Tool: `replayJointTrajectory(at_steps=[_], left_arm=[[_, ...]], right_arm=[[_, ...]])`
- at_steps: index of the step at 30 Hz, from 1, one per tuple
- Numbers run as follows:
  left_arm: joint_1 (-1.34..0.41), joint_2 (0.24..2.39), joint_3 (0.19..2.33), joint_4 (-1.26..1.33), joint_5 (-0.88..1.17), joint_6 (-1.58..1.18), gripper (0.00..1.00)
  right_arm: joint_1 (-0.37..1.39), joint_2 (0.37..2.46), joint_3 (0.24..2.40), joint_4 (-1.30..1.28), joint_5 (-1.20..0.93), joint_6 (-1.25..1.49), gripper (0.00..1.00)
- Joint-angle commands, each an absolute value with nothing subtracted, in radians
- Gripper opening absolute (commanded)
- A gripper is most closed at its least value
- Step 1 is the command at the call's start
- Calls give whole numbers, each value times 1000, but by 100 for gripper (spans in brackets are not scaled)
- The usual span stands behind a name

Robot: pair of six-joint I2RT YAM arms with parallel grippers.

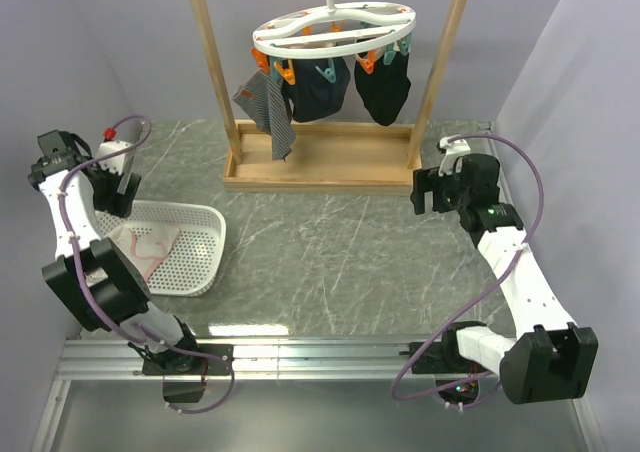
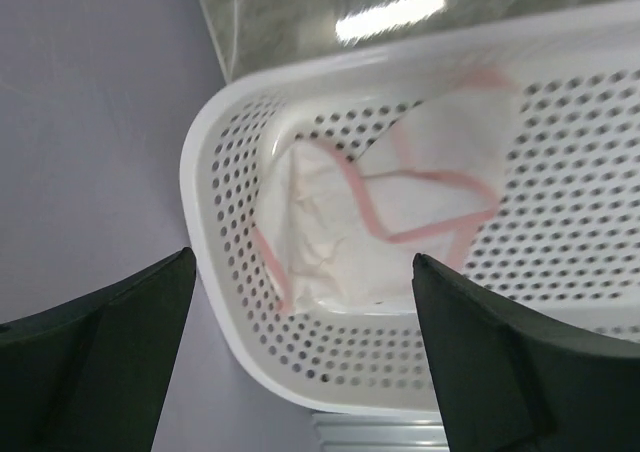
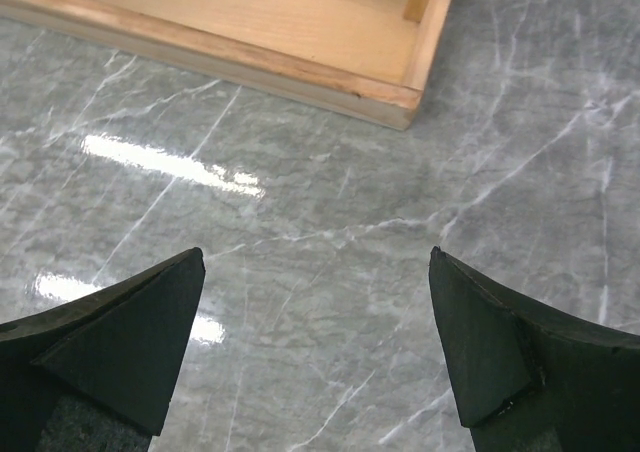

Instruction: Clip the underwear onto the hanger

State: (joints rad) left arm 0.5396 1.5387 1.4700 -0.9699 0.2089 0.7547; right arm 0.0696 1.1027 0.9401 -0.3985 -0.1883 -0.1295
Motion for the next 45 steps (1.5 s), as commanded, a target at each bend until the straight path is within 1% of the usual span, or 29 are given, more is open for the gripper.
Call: replayJointTrajectory(at_steps=[1,5,12,14,20,27,30,33,35,36,38,39,41,42,43,45], left_arm=[[594,1594,1480,-982,155,925,93],[620,1652,1464,-945,138,962,90],[618,1677,1359,-838,109,1029,85],[620,1690,1345,-825,104,1040,82],[615,1733,1333,-801,101,1040,80],[555,1775,1279,-730,51,1029,71],[542,1805,1279,-718,19,1028,63],[540,1828,1295,-716,3,1034,50],[538,1824,1298,-712,3,1043,44],[540,1818,1299,-704,-29,1046,37],[538,1812,1307,-709,-37,1054,30],[537,1803,1312,-712,-38,1055,21],[531,1792,1331,-730,-37,1057,12],[528,1783,1338,-741,-34,1055,2],[525,1758,1347,-758,-20,1052,0],[509,1729,1387,-788,-8,1045,0]], right_arm=[[74,1115,999,-422,-230,-149,100],[72,1123,1006,-434,-248,-155,100],[74,1155,1023,-457,-267,-158,100],[74,1160,1026,-463,-271,-158,100],[74,1166,1026,-465,-279,-158,100],[74,1177,1035,-474,-281,-158,100],[74,1175,1040,-480,-276,-161,100],[74,1170,1035,-482,-267,-164,100],[74,1169,1031,-479,-265,-164,100],[72,1167,1026,-477,-265,-164,100],[74,1166,1026,-474,-267,-164,100],[75,1166,1026,-474,-267,-164,100],[74,1166,1028,-474,-270,-164,100],[74,1164,1028,-474,-270,-164,100],[72,1164,1029,-476,-271,-164,100],[74,1161,1034,-474,-273,-163,100]])
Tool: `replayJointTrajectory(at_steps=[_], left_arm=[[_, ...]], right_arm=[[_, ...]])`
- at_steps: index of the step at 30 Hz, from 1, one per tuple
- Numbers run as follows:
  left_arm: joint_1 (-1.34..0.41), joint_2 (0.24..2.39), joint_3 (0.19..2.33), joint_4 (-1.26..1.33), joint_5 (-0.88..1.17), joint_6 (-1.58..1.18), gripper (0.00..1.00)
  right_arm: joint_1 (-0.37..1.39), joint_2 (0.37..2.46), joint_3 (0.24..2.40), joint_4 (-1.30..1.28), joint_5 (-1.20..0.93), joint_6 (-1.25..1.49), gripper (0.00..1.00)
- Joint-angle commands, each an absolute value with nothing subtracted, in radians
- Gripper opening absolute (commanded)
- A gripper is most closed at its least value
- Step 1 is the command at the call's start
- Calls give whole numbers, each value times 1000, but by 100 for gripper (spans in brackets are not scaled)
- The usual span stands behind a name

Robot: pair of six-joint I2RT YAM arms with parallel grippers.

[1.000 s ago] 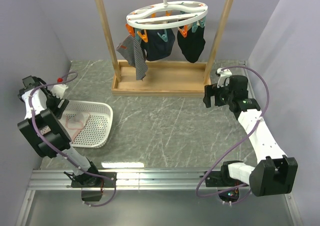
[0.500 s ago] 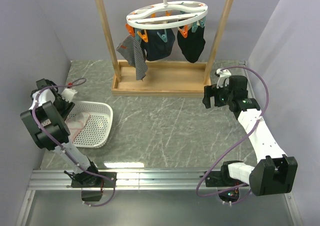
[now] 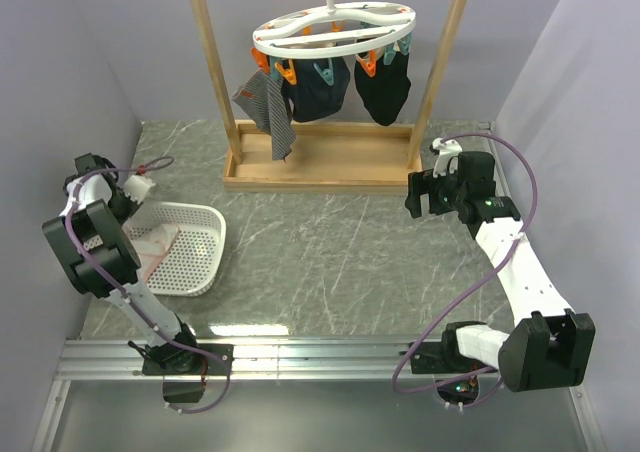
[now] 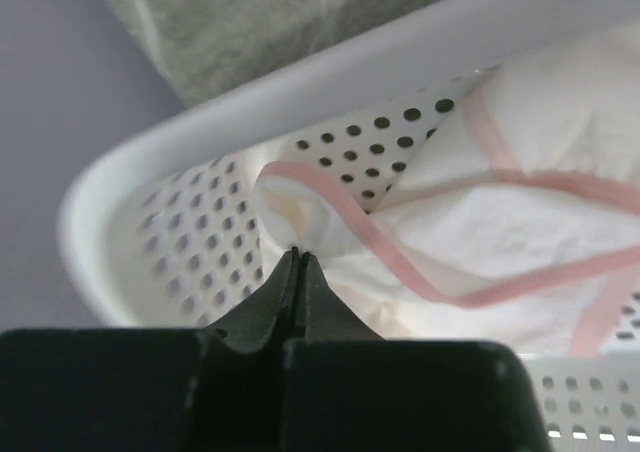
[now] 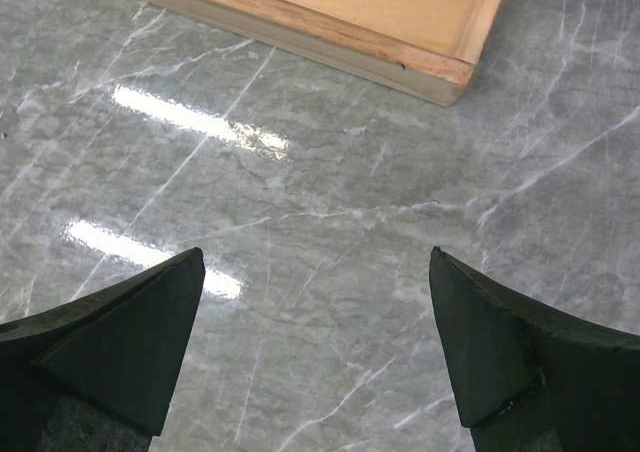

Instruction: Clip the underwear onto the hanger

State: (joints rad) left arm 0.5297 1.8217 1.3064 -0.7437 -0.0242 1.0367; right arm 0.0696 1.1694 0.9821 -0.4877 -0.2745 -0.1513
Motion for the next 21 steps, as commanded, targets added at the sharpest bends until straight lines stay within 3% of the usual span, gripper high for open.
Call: replayJointTrajectory(at_steps=[1,12,21], left_arm=[[505,1701,1406,-837,30,1034,0],[298,1602,1902,-1196,284,868,0],[8,1631,2282,-1212,388,597,0]], right_arm=[[74,1160,1034,-476,-275,-161,100],[74,1157,1045,-479,-294,-155,100],[72,1138,1078,-529,-382,-173,100]])
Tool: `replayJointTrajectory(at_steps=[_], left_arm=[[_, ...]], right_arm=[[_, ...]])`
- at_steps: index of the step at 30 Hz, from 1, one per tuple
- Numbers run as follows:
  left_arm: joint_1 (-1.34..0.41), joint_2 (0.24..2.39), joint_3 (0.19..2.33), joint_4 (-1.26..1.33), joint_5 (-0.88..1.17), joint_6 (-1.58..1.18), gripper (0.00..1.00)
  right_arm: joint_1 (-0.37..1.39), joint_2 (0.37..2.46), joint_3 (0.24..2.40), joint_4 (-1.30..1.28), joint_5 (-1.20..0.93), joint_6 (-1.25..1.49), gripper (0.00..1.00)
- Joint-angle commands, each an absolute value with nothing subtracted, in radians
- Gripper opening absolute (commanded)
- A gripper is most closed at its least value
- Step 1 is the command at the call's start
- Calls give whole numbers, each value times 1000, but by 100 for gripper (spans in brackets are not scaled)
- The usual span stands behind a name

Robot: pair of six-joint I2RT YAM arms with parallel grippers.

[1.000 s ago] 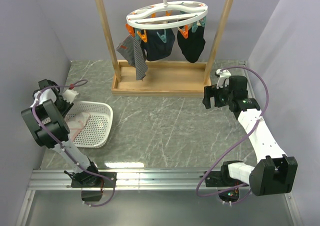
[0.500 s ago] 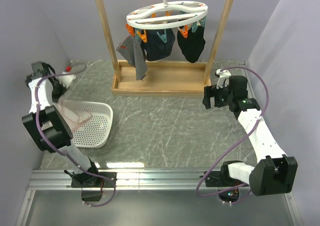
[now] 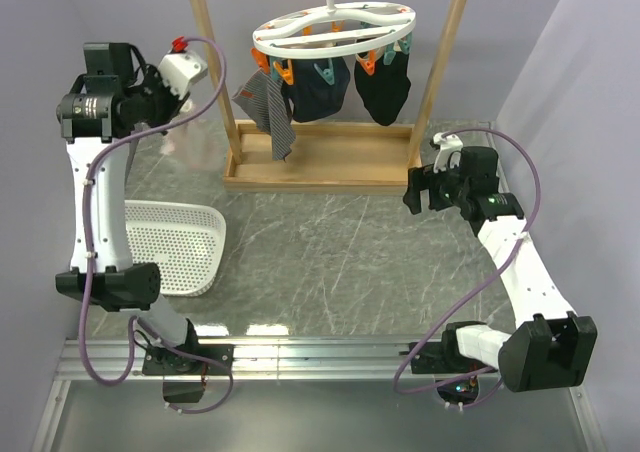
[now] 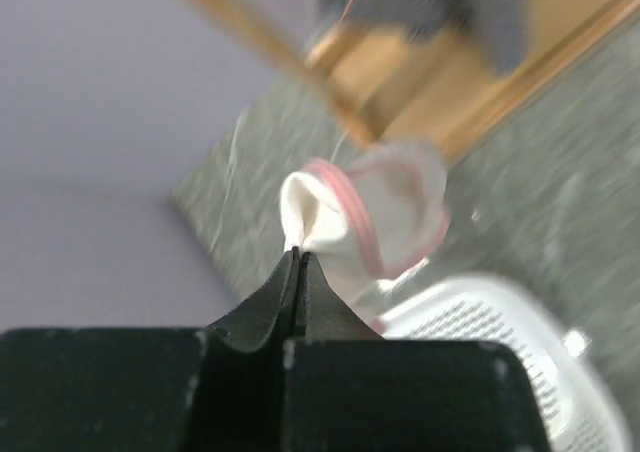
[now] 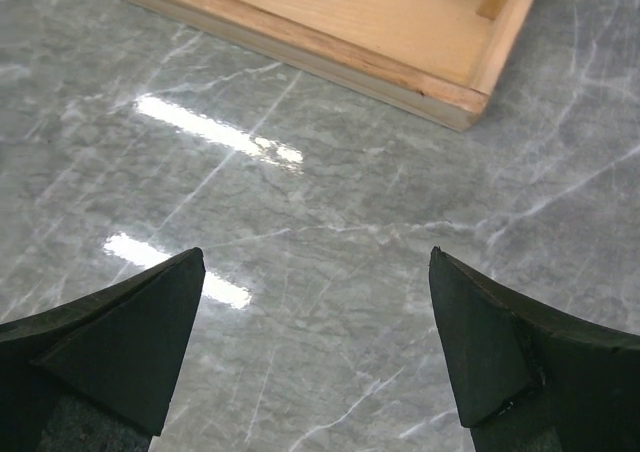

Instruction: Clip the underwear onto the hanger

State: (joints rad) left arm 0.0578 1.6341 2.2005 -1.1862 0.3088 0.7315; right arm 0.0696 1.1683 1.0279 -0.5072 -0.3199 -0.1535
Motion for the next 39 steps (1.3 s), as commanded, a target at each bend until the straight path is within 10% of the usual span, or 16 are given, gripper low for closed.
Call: replayJointTrajectory(at_steps=[1,19,39], left_arm=[[-29,1628,2286,-1181,403,551,0],[-411,1598,1873,-1011,658,285,0],[-413,1750,1925,-992,880,152,0]], right_arm=[[74,1134,1081,-535,-394,-184,100],[138,1043,1062,-649,-698,-285,82],[603,1213,942,-210,-416,-285,71]])
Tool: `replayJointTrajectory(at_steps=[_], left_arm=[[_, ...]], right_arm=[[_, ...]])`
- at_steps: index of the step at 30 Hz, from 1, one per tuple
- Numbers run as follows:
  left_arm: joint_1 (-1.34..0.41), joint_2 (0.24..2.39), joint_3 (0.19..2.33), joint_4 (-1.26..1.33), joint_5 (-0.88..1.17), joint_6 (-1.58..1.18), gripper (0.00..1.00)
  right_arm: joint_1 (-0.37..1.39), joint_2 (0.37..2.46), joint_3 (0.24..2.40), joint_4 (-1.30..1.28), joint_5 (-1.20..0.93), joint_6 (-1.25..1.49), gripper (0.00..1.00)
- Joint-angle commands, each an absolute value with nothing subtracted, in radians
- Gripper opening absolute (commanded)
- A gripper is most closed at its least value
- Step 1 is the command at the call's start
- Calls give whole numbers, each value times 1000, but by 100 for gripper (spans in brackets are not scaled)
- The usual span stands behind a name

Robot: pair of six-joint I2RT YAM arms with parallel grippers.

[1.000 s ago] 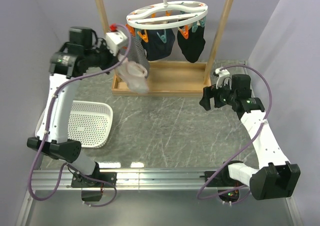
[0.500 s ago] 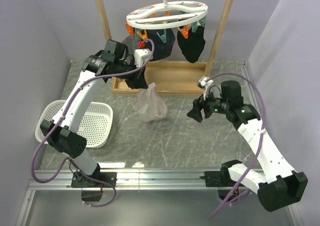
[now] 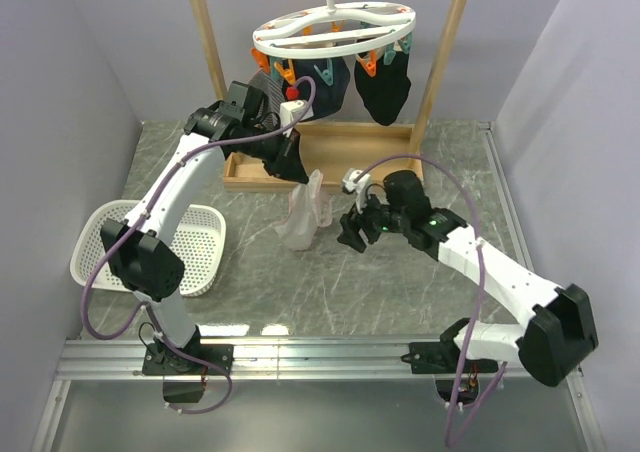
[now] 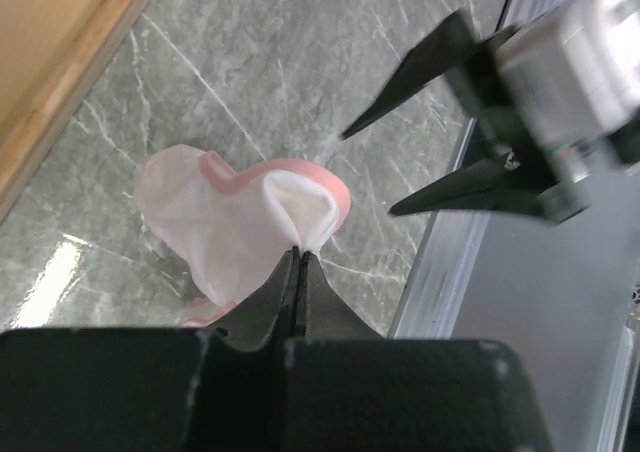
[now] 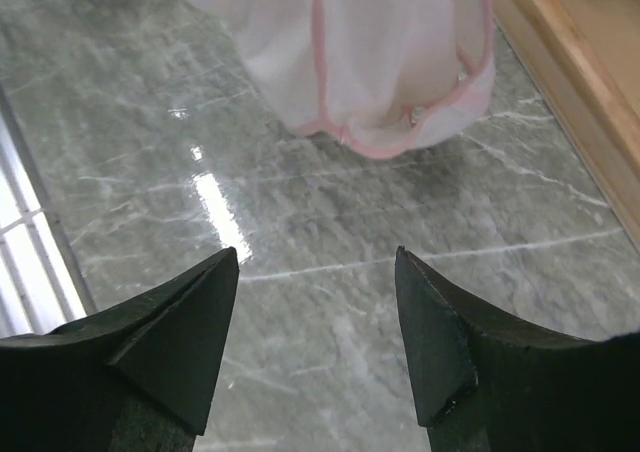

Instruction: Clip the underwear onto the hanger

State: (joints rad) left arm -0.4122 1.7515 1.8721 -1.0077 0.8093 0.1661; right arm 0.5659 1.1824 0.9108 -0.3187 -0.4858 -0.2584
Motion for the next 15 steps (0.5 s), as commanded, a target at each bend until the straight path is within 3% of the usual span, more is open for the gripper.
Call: replayJointTrajectory(at_steps=[1,5,8,11,13,14,15], left_arm=[[-414,1752,1925,-992,887,152,0],[-413,1756,1924,-1002,934,158,0],[-413,1758,1921,-1006,954,160,0],[-413,1761,1925,-1022,945,164,0],[-407,1764,1934,-1031,931,176,0],[-403,1766,1936,-1037,919,178,0],[-396,1770,1947,-1038,907,189,0]], right_arm=[[613,1238,942,-190,-407,-291,73],[669,1295,924,-123,-341,-322,83],[702,1342,931,-71,-272,-327,80],[706,1390,951,-41,-201,-336,57],[703,1416,969,-67,-169,-362,16],[701,1422,986,-77,-154,-373,2],[696,1419,991,-90,-143,-397,0]])
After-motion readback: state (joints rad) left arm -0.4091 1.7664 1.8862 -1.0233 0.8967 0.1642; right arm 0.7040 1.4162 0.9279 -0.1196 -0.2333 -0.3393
